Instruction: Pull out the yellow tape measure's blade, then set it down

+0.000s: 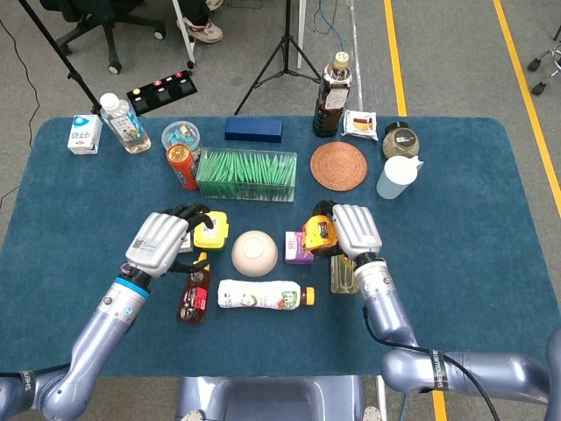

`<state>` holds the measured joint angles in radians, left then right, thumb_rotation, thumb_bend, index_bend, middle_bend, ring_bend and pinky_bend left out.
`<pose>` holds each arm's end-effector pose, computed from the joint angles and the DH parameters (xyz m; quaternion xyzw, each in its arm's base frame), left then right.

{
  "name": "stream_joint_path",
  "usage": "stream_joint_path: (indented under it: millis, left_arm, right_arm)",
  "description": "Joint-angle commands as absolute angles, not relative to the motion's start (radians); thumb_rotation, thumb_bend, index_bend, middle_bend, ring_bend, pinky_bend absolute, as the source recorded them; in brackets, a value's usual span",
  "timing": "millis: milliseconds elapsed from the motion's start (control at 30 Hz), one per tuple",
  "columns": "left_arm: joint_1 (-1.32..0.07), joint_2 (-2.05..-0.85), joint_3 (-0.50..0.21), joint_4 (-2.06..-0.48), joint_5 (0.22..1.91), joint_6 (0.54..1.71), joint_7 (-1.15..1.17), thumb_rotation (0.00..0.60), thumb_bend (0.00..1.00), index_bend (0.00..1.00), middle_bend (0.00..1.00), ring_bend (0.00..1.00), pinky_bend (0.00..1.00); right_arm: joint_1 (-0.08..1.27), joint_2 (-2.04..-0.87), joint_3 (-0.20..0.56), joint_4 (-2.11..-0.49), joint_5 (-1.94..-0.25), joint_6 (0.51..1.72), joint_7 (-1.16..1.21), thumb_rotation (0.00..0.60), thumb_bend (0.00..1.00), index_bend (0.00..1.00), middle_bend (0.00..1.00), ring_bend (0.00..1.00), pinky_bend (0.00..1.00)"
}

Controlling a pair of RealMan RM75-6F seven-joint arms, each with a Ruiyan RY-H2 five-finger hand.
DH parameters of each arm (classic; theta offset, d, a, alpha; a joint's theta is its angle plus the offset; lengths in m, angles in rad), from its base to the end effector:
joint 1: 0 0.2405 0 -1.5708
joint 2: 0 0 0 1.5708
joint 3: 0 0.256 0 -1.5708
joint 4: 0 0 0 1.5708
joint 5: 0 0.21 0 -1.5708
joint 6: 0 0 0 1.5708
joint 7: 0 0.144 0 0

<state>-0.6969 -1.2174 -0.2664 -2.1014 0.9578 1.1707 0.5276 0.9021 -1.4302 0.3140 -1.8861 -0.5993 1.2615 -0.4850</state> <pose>-0.0832 0.2982 0.0894 -0.6926 -0.3946 -0.4384 0.4153 -0.0710 -0.3462 0.0438 0.6178 -0.4914 0.4294 0.4387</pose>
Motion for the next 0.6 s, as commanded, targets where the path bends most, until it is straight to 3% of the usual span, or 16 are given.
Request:
stream_joint_path:
  millis: [33,167,400,600]
  left_arm:
    - [-0.718,-1.24,-0.284,-2.096,0.924,1.177,0.533,0.599,0.13,0.35,0.25,0.26,0.38]
    - [-0.75,-1.252,-0.298,-2.091,0.875,1.172,0.551,0.543,0.12,0.34,0.25,0.18,0.33]
    - [-0.8,-1.285,-0.314,-2.078,0.813,1.176,0.581,0.474,0.11,0.21,0.13,0.04,0.29]
    - [-0.834,-1.306,-0.315,-2.079,0.768,1.189,0.617,0.433,0.11,0.15,0.06,0.0,0.26]
  right_arm:
    - [0.902,-1.44,0.32,-1.883,-0.592,1.264,-0.485,0.6,0.19,0.68,0.64,0.7,0.68]
    - [0.904,-1.453,0.334,-1.88,-0.581,1.273,-0.49,0.6,0.19,0.68,0.63,0.7,0.68]
    - [0.915,-1.489,0.365,-1.873,-0.542,1.31,-0.516,0.6,0.2,0.68,0.63,0.7,0.68]
    - [0.92,-1.515,0.379,-1.857,-0.522,1.328,-0.532,0.6,0.2,0.68,0.63,0.7,0.68]
